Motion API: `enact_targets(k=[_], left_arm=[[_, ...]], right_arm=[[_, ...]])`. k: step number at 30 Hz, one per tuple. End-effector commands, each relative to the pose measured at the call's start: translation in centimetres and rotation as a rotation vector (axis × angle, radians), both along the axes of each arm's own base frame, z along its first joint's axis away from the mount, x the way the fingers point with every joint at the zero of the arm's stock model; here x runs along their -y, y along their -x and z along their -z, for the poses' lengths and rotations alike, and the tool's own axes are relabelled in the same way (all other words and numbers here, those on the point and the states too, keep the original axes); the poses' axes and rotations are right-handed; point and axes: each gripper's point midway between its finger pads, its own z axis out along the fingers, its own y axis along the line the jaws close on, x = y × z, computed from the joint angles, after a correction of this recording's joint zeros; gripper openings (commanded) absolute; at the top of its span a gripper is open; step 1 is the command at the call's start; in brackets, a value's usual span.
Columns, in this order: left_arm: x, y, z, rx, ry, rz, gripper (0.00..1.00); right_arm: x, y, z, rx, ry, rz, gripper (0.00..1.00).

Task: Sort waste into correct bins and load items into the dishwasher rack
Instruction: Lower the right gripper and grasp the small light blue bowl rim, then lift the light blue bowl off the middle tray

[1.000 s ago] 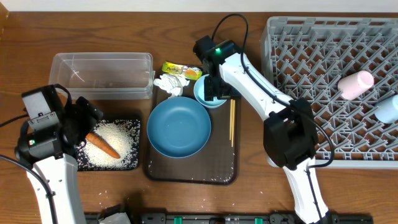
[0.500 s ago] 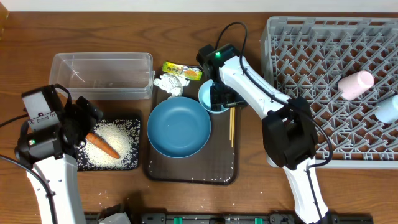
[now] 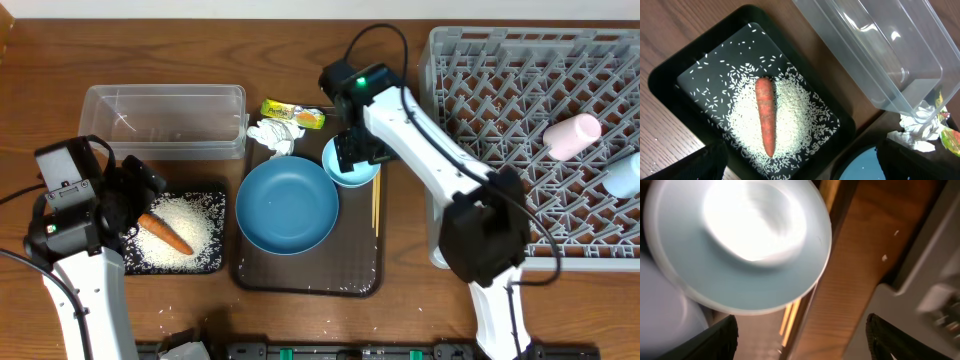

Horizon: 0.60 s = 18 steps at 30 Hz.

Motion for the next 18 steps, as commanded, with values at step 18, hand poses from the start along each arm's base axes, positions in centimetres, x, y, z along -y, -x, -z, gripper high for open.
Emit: enact_targets(k=[18], left_arm=[[-0.4,0.0,-0.4,0.004,-0.009,-0.016,0.97]], right_arm=[[0.2,0.7,5.2,-0.08,0.06,-0.782,0.99]])
